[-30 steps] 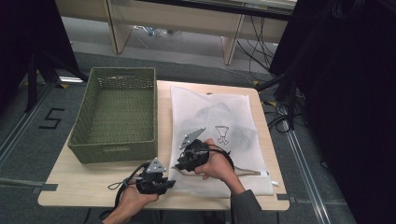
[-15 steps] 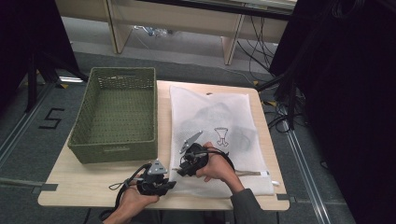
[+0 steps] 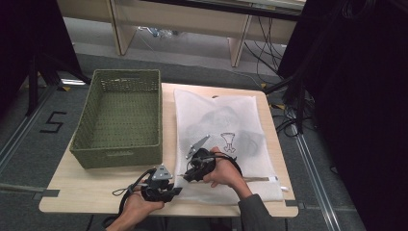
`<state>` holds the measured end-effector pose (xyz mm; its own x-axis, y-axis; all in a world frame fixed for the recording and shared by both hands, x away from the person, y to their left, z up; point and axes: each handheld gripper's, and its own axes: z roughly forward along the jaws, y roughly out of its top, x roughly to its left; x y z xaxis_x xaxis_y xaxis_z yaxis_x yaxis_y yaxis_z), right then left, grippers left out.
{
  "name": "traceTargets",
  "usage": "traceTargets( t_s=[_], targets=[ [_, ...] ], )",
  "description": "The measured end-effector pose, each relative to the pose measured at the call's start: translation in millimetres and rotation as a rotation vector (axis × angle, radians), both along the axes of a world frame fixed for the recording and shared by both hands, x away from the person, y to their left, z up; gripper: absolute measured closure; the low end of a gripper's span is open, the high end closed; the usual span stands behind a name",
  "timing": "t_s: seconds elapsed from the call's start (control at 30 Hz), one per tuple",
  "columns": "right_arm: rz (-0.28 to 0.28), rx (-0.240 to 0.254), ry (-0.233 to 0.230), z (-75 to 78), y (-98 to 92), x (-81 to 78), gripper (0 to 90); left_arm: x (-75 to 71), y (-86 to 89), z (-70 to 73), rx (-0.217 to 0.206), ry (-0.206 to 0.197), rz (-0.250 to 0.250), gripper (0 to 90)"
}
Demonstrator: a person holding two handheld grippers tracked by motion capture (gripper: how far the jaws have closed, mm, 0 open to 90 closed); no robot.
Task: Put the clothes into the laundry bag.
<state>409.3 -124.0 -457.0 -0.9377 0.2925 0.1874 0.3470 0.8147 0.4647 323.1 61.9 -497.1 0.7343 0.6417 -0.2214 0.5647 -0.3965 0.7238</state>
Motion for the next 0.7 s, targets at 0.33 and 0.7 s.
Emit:
traceTargets(
  t_s=[0.33,0.7],
  targets=[
    [0.009,0.004,-0.011,1.3,-1.0,-0.6,80.5,12.6,9.1,1.4,-0.091,0.091,0.035,59.6],
    [-0.021,0.014,0.024,-1.9,-3.1,0.8,80.2,12.0,8.2,0.0,-0.086,0.080,0.028,74.8]
  ],
)
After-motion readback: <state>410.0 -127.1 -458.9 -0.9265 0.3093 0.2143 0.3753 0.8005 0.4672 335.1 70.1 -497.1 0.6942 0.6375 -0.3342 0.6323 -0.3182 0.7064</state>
